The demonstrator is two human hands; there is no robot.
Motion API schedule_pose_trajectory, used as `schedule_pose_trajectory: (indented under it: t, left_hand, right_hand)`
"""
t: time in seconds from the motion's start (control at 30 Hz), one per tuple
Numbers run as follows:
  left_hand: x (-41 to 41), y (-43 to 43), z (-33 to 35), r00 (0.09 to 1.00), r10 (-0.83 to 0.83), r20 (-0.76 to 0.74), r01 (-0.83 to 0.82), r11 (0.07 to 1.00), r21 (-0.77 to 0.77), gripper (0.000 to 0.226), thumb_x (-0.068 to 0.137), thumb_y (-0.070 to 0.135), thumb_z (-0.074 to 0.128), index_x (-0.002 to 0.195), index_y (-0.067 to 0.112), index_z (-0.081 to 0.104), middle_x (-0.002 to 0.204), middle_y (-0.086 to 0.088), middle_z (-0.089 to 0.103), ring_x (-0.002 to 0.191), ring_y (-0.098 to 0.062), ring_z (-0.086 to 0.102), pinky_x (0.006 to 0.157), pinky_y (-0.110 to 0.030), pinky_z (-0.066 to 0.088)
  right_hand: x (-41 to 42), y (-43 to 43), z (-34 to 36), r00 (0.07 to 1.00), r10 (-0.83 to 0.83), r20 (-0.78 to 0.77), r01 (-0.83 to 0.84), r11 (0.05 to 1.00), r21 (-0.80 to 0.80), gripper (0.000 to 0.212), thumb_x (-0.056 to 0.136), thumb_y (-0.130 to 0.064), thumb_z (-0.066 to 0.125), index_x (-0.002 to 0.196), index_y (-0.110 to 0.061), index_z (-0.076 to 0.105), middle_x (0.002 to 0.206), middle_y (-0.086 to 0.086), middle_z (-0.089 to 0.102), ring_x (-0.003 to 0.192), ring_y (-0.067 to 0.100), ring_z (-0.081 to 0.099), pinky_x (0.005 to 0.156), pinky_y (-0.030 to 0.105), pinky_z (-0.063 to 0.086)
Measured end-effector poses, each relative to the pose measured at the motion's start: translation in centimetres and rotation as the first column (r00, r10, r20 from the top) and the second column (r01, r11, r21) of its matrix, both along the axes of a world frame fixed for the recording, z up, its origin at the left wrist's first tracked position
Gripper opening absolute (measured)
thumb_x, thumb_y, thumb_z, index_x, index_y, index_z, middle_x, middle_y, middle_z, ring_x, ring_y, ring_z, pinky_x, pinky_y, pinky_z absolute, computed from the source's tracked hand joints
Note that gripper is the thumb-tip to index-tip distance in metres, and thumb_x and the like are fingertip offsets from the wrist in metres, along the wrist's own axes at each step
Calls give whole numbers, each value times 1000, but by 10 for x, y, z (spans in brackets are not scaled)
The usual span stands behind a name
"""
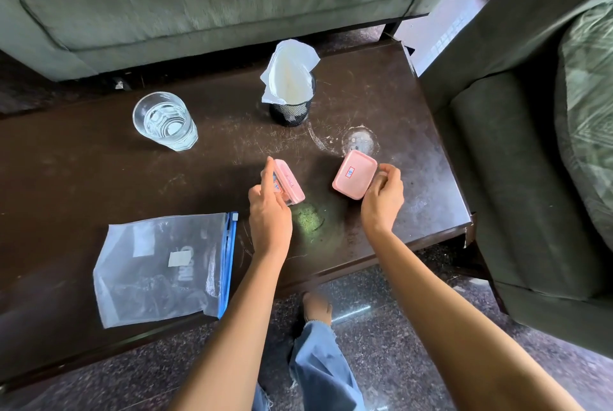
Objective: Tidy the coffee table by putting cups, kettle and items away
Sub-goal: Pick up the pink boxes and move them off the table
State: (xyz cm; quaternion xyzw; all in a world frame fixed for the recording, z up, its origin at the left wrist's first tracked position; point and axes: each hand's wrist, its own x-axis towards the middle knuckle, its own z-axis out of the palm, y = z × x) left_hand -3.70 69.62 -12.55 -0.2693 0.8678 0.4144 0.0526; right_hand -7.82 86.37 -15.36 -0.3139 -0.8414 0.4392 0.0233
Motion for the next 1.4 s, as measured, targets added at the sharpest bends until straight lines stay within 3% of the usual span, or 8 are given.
schedule_pose_trajectory:
  t: [0.1,0.2,0.43,0.57,0.7,0.93,1.2,1.4]
  left_hand:
    - [-4,0,1,998,46,42,-47,999,2,45,100,32,38,144,31,34,135,-11,48,117,-28,54,82,-37,51]
    - [-5,4,1,996,42,73,-41,999,-6,61,86,53,55,138,24,40,129,-12,52,113,-30,54,83,-38,48]
    - [-14,5,-1,987,111,115,-123,987,107,58,90,27,57,143,17,38,132,-16,44,112,-25,53,75,-19,37]
    - [-4,-1,-10,993,67,100,-71,997,35,49,95,22,50,142,11,41,126,-15,56,96,-10,49,77,-21,39]
    - [2,-3,-18,989,80,128,-79,997,-17,42,95,33,51,131,12,49,114,-10,64,103,-24,57,69,-34,44]
    - [-2,-19,-4,979,203,18,-204,976,70,33,96,33,47,114,8,57,109,-10,65,96,-21,59,71,-25,40]
    - [9,-74,19,967,235,-95,-222,966,130,22,95,28,48,105,11,58,102,-5,66,86,-14,57,76,-22,40]
    - [31,-140,35,944,313,-105,-299,945,136,23,96,30,47,105,12,58,104,-4,66,94,-18,59,76,-23,39]
  right_hand:
    - [5,-5,0,986,163,-21,-164,986,-13,38,96,-37,48,130,-20,44,115,4,49,103,19,48,89,32,40]
    - [6,-14,-4,966,253,48,-256,965,59,72,79,-40,67,139,-18,32,124,9,46,112,26,42,96,37,36]
    - [2,-24,0,913,406,33,-408,911,69,75,78,-20,61,145,-24,26,128,13,45,115,29,40,95,34,34]
    - [3,-23,0,893,442,84,-450,878,159,75,81,-25,61,147,-22,26,128,14,43,116,32,40,97,40,37]
    - [13,-37,3,899,421,119,-427,786,448,69,82,-33,60,142,-11,36,132,18,41,118,37,36,95,48,34]
    - [40,-87,6,740,650,173,-652,632,419,87,80,-55,60,140,2,33,117,18,50,101,33,49,86,42,45]
    - [40,-121,12,848,487,210,-530,790,307,82,81,-34,67,142,2,26,120,19,46,110,36,46,96,43,40]
    - [51,-181,39,789,614,33,-586,735,341,75,79,-27,67,138,3,33,116,18,49,104,34,45,93,43,42]
